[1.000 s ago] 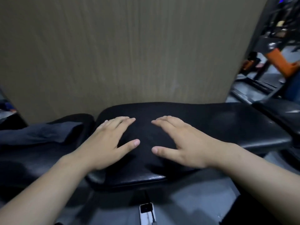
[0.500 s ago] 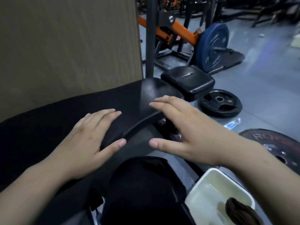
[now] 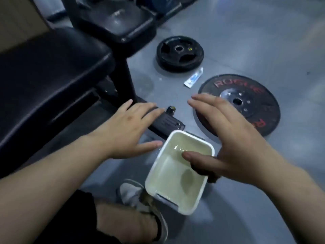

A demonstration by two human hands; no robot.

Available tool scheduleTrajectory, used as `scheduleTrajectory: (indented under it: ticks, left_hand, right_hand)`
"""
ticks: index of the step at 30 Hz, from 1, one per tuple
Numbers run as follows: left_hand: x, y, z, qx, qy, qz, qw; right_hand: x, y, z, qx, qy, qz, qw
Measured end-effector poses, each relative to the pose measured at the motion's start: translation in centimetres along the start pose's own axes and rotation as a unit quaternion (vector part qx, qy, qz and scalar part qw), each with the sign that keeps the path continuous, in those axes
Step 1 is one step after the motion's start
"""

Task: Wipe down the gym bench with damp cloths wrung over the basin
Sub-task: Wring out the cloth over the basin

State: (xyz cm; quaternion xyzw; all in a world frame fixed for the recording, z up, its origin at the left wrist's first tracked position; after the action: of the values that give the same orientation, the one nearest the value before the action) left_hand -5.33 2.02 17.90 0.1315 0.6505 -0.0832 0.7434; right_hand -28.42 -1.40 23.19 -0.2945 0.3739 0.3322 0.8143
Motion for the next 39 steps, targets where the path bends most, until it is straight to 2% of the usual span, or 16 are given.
scheduleTrajectory:
  ticks: [5,8,14,20,28,36,39]
  left_hand:
    - [4.8,-4.7,-4.4,0.058,0.049,0.015,0.997]
    - [7.2,-6.2,-7.5,0.071,0.091,0.019,0.993]
    - [10.7,-9.1,-10.2,0.139,0.067,0.070,0.986]
    - [12.7,-10.5,-12.3,0.130,0.098,0.099,0.982]
    - [12.8,-11.4,-13.2,0.157,0.067,0.119,0.978]
    - [12.3,-10.9,-12.6,0.153,0.036,0.145,0.977]
    - [12.1,-10.6,-12.6,0.148,0.034,0.149,0.977]
  right_hand:
    - [2.0,5.1,-4.9,0.061,-0.044,-0.038,0.996]
    - [3.8,7.4,-7.7,0.100,-0.047,-0.034,0.993]
    - [7.5,11.2,-13.4,0.197,-0.060,-0.017,0.978]
    - [11.8,14.0,-17.5,0.269,-0.072,0.024,0.960]
    - [14.8,14.4,-19.4,0.331,-0.142,0.023,0.933]
    - [15.8,12.6,-20.2,0.376,-0.118,0.002,0.919]
    - [14.4,12.1,-19.3,0.365,-0.121,0.000,0.923]
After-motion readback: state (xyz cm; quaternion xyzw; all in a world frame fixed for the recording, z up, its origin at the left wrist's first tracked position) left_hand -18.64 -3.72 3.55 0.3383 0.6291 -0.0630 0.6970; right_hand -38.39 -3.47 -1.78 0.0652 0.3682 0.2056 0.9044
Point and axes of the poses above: each hand's wrist, its own y-axis away from the middle knuckle, its own x-axis out of the palm, z = x × y, the point moved 3 cm from there along -y, towards the middle knuckle, and after that the axes turned 11 degrees about -y, right-handed, at the moved point
